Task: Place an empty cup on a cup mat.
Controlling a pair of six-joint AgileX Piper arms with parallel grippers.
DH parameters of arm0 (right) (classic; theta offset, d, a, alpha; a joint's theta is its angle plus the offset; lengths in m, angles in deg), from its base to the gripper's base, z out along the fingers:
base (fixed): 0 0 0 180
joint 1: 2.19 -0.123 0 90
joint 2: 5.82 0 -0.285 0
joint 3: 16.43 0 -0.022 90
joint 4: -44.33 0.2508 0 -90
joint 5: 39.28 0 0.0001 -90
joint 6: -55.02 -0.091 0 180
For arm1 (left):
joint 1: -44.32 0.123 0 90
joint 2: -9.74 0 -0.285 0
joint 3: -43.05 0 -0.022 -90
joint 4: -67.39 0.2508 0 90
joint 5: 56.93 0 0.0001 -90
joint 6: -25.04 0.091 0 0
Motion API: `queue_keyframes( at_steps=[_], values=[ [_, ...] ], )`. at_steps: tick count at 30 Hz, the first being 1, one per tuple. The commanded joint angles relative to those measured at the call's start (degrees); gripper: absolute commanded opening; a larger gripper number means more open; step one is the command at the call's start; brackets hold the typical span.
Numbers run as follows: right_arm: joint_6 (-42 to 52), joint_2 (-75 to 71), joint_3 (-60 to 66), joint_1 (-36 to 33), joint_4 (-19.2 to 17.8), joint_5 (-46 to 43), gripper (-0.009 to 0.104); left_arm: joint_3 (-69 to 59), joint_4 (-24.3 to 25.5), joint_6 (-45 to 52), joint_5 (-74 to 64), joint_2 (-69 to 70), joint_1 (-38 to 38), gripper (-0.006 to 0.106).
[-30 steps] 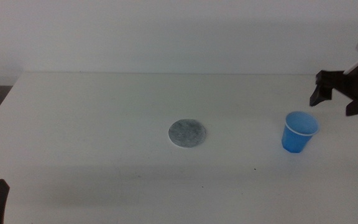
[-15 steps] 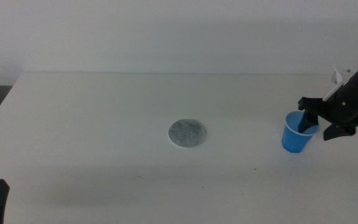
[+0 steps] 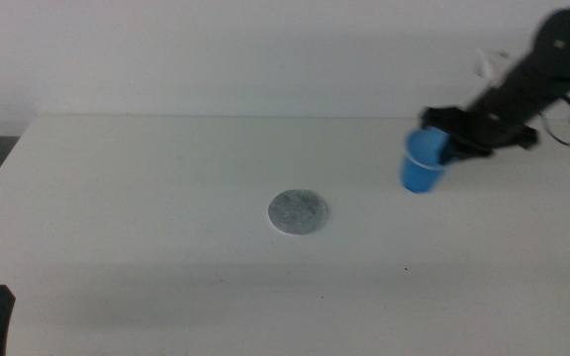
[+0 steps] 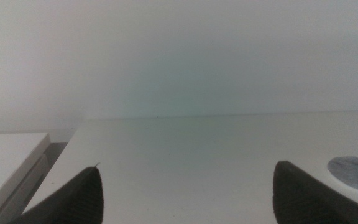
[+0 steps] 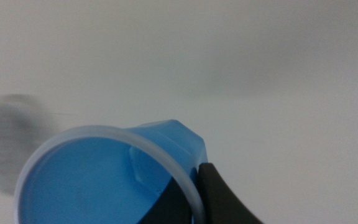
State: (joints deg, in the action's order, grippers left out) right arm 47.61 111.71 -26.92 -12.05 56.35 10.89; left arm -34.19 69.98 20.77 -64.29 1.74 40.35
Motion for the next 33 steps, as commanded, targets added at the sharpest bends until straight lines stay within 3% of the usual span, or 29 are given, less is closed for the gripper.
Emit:
queue_keyframes(
  at_steps=[1,4,12,18,33],
  values=[
    [-2.75,-0.5,-3.72,-4.6,-2.15,0.68,-0.002,0.02,-0.02,-0.16,0.73,0.21,-0.06,0.094],
    [-4.78,2.68,-10.5,-11.17,-3.56,1.27,-0.002,0.02,-0.02,-0.16,0.73,0.21,-0.06,0.094],
    [-5.78,11.15,-19.24,-19.76,-3.3,1.04,-0.002,0.02,-0.02,-0.16,0.73,0.21,-0.06,0.094],
    [-6.25,15.12,-19.36,-20.53,-2.47,1.26,-0.002,0.02,-0.02,-0.16,0.73,0.21,-0.06,0.094],
    [-6.25,17.36,-19.36,-20.53,-4.81,0.07,-0.002,0.02,-0.02,-0.16,0.73,0.21,-0.06,0.094]
  ],
)
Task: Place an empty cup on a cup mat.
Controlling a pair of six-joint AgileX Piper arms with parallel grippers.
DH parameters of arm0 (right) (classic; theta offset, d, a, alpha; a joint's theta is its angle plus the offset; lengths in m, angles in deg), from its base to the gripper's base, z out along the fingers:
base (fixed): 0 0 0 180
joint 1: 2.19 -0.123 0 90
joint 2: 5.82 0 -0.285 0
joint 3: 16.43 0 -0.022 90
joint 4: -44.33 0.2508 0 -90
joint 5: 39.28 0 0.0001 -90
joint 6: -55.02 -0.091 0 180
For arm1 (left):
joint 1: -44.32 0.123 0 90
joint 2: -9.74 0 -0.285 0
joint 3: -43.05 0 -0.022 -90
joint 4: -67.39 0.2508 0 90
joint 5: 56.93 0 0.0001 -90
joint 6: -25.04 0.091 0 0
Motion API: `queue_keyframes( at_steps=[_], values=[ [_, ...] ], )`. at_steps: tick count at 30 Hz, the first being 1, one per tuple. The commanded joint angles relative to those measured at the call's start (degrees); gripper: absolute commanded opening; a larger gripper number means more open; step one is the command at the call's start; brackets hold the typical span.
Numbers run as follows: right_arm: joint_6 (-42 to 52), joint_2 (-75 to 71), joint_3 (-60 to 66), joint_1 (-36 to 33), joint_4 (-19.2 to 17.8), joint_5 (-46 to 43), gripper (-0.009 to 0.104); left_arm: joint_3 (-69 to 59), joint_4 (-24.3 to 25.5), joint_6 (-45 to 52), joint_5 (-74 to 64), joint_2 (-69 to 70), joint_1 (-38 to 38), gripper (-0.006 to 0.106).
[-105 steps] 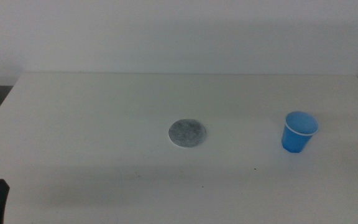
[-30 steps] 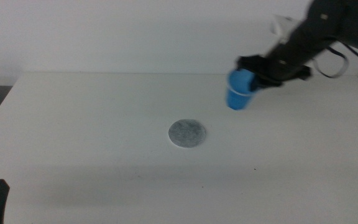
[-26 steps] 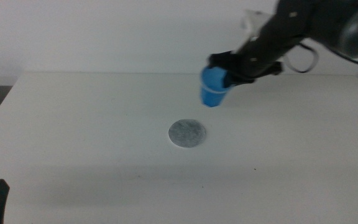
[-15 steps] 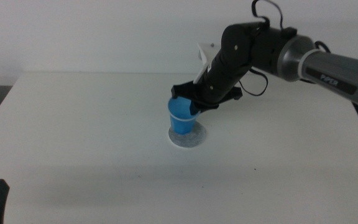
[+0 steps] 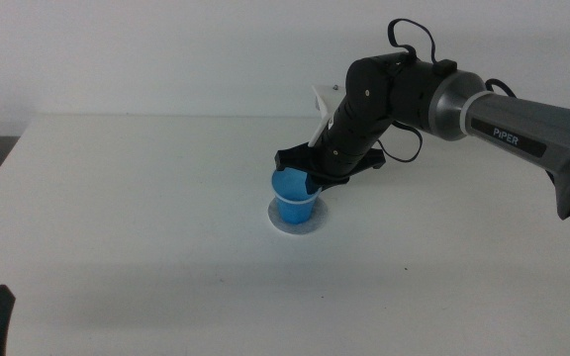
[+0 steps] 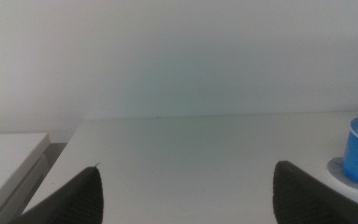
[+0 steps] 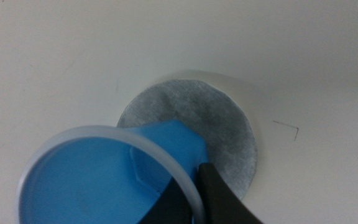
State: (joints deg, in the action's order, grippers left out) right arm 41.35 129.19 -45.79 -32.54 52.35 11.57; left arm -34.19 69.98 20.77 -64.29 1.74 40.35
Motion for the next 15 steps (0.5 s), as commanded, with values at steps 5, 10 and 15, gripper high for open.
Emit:
queue_keyframes(
  at_steps=[5,10,15],
  values=[
    [-0.22,-0.12,-0.49,-0.05,-1.66,0.13,0.002,0.02,-0.02,-0.16,0.73,0.21,-0.06,0.094],
    [-0.22,-0.12,-0.49,0.05,-1.88,0.13,0.015,0.02,-0.02,-0.16,0.73,0.21,-0.06,0.094],
    [-0.22,-0.12,-0.49,0.05,-1.88,0.13,0.023,0.02,-0.02,-0.16,0.73,0.21,-0.06,0.094]
  ],
)
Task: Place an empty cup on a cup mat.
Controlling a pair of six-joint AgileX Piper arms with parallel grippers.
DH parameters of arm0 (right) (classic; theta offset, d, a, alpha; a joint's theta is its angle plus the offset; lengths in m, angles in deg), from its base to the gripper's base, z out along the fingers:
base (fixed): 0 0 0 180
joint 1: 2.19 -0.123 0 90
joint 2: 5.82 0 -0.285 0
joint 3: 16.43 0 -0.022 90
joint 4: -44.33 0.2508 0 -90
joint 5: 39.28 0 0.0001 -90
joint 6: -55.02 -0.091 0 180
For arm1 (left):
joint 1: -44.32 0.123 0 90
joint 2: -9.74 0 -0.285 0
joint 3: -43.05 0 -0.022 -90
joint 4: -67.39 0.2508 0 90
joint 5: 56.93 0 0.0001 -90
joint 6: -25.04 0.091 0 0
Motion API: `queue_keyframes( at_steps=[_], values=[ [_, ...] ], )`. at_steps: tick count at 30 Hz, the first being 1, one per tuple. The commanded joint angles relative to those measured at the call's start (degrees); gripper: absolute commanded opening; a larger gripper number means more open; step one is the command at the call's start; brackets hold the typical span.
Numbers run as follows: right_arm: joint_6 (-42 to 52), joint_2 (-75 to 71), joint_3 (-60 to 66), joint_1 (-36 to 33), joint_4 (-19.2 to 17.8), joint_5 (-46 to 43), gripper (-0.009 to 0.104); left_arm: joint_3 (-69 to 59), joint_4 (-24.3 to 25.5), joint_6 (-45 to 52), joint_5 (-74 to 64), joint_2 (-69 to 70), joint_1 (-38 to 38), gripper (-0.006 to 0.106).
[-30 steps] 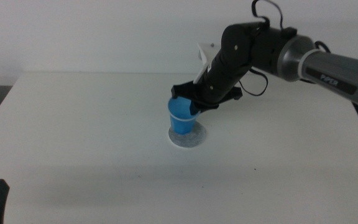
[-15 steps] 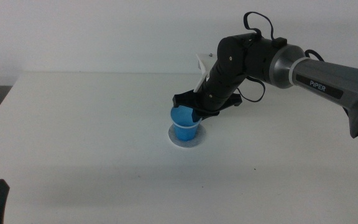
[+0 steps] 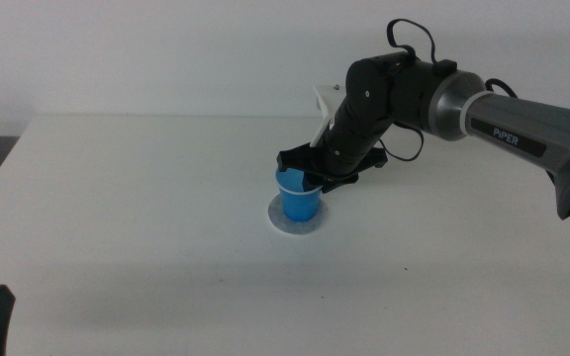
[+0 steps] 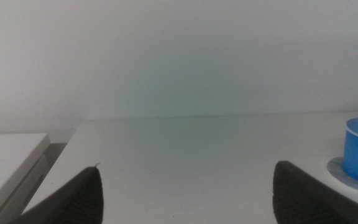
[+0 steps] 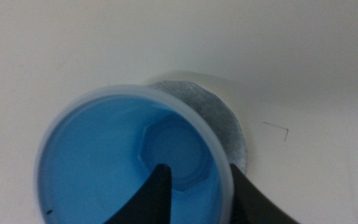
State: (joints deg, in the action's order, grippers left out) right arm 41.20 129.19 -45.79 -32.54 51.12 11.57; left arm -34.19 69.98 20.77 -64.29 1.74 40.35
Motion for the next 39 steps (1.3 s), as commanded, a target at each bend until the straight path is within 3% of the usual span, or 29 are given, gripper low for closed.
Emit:
queue_keyframes(
  at_steps=[1,8,17,22,28,31,33,35,39],
  values=[
    [-0.07,-0.12,-0.49,0.05,-0.66,0.13,0.024,0.02,-0.02,-0.16,0.73,0.21,-0.06,0.094],
    [0.35,-0.72,-0.49,0.05,1.0,-0.23,0.034,0.02,-0.02,-0.16,0.73,0.21,-0.06,0.094],
    [0.22,-3.64,-0.66,0.3,-0.01,-1.07,0.07,0.02,-0.02,-0.16,0.73,0.21,-0.06,0.094],
    [1.97,-9.12,-3.24,2.34,-0.76,3.04,0.073,0.02,-0.02,-0.16,0.73,0.21,-0.06,0.094],
    [6.82,-18.34,-7.67,9.78,-1.04,11.19,0.076,0.02,-0.02,-0.16,0.73,0.21,-0.06,0.094],
    [8.71,-22.67,-7.78,15.86,-3.54,19.11,0.084,0.02,-0.02,-0.16,0.73,0.21,-0.06,0.094],
    [10.11,-25.21,-7.0,20.86,-5.13,19.11,0.085,0.02,-0.02,-0.16,0.73,0.21,-0.06,0.094],
    [12.39,-28.9,-3.0,25.3,-3.05,19.11,0.085,0.02,-0.02,-0.16,0.73,0.21,-0.06,0.094],
    [17.24,-39.56,10.41,34.14,6.86,14.49,0.085,0.02,-0.02,-0.16,0.73,0.21,-0.06,0.094]
  ],
)
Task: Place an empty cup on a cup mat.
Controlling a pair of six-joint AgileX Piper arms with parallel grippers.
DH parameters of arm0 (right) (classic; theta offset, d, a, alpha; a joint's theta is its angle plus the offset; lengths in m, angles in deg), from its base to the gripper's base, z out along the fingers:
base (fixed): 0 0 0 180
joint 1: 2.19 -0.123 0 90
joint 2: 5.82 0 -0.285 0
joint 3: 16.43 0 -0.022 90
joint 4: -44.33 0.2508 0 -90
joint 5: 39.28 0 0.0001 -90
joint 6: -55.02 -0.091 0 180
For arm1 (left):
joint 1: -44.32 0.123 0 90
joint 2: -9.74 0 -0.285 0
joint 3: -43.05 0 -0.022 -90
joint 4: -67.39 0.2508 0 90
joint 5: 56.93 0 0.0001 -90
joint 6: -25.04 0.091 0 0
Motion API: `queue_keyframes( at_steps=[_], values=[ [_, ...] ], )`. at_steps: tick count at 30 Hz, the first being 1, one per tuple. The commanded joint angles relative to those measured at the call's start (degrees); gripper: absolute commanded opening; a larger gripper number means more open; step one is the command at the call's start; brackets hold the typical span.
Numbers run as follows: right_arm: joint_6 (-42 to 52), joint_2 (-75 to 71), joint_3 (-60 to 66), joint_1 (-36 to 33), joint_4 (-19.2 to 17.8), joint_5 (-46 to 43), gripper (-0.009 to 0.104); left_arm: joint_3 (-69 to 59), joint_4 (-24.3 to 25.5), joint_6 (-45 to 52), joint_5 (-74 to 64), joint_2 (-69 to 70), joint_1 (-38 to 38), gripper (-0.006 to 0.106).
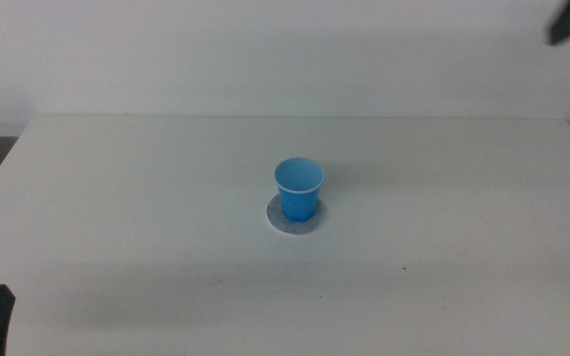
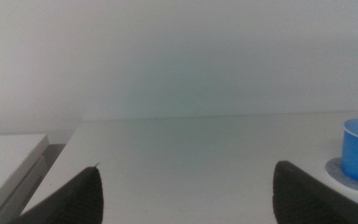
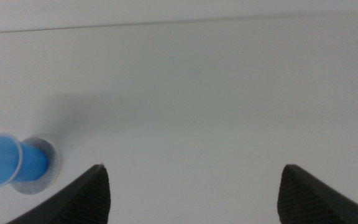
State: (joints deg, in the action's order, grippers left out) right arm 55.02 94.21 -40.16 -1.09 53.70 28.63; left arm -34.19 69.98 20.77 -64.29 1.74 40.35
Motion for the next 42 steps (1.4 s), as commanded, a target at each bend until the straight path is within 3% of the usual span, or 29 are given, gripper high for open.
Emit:
queue_keyframes(
  at_steps=[1,3,7,10,14,19,26,31,34,39,40,42],
  values=[
    [4.32,-7.9,8.58,4.01,5.78,-5.87,0.085,0.02,-0.02,-0.16,0.73,0.21,-0.06,0.094],
    [5.88,-14.4,18.11,6.19,6.88,-14.34,0.085,0.02,-0.02,-0.16,0.73,0.21,-0.06,0.094],
    [6.81,-23.55,31.99,6.78,5.61,-24.56,0.085,0.02,-0.02,-0.16,0.73,0.21,-0.06,0.094],
    [11.12,-27.8,38.03,6.78,7.97,-25.19,0.085,0.02,-0.02,-0.16,0.73,0.21,-0.06,0.094],
    [12.06,-32.91,42.68,4.12,7.81,-25.64,0.085,0.02,-0.02,-0.16,0.73,0.21,-0.06,0.094],
    [11.9,-40.37,47.0,-0.72,5.25,-27.44,0.085,0.02,-0.02,-0.16,0.73,0.21,-0.06,0.094],
    [10.64,-49.89,54.08,-1.24,3.45,-29.03,0.085,0.02,-0.02,-0.16,0.73,0.21,-0.06,0.094],
    [9.88,-57.36,63.16,-1.1,2.52,-36.68,0.085,0.02,-0.02,-0.16,0.73,0.21,-0.06,0.094],
    [10.29,-62.64,72.13,-1.12,3.41,-43.34,0.085,0.02,-0.02,-0.16,0.73,0.21,-0.06,0.094],
    [10.28,-71.96,83.44,-1.12,9.83,-50.48,0.085,0.02,-0.02,-0.16,0.73,0.21,-0.06,0.094],
    [10.28,-73.87,84.87,-1.12,9.76,-50.48,0.085,0.02,-0.02,-0.16,0.73,0.21,-0.06,0.094],
    [10.28,-77.74,87.93,-1.12,3.16,-49.62,0.085,0.02,-0.02,-0.16,0.73,0.21,-0.06,0.094]
  ],
)
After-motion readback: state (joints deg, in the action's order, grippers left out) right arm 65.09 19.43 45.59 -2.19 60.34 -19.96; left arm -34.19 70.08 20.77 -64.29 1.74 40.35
